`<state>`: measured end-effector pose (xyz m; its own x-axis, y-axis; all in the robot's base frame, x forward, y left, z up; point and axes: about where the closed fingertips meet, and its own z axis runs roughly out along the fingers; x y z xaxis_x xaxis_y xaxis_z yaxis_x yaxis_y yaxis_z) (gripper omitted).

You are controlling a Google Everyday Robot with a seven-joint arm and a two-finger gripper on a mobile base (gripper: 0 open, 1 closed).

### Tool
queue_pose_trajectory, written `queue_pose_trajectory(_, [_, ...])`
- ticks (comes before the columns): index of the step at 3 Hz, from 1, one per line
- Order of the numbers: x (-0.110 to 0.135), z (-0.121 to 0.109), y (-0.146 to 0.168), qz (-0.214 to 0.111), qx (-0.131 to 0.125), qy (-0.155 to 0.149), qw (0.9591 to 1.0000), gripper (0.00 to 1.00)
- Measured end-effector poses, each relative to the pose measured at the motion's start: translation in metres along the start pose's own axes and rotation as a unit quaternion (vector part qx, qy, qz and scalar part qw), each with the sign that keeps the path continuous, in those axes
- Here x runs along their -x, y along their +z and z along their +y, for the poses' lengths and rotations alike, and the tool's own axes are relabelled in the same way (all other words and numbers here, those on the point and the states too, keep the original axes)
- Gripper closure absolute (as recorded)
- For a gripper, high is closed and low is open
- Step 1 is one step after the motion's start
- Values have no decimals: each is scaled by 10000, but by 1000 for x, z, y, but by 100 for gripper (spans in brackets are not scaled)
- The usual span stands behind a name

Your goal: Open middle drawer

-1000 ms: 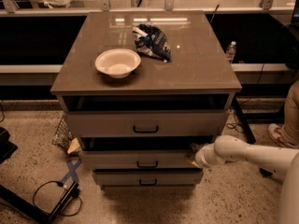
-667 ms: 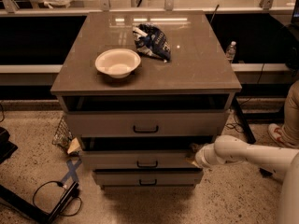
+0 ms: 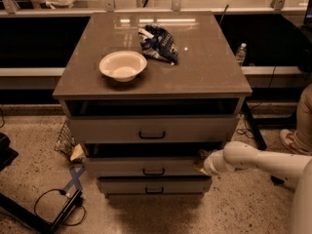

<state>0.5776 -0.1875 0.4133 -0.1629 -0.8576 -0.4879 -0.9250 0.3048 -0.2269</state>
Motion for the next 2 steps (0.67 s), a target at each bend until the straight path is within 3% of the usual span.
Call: queue_pose_trajectory(2, [0, 0, 0, 0, 1, 0, 10000, 5])
